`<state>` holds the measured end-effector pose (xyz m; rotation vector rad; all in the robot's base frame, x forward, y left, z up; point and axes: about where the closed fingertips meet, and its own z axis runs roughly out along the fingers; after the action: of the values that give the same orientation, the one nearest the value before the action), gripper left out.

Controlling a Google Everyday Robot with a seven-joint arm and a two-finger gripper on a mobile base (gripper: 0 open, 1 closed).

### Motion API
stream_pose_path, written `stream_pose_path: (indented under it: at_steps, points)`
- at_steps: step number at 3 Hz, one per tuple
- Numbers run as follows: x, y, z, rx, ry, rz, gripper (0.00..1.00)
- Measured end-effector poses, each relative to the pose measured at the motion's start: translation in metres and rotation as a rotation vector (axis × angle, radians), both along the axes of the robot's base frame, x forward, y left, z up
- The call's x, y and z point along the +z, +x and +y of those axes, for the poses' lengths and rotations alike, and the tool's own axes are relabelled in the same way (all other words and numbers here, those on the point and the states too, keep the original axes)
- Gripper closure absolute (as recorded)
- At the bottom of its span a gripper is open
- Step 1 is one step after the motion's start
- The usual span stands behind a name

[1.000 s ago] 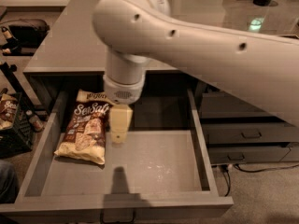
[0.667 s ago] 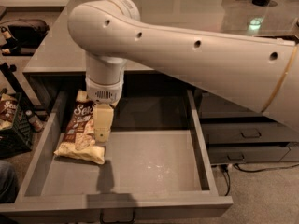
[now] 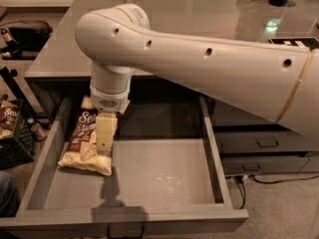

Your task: Pick brown chip bag from top drawer and place on counter

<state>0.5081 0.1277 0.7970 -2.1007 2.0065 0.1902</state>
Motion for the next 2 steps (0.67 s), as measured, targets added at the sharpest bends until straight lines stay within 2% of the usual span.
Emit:
stream_pose_path:
  at_steps: [1,2]
  points:
    - [-0.014,0.032,0.013,-0.104,0.081,-0.018,0.00]
    - [-0.037,0.061,0.024,-0.196,0.124,0.018,0.00]
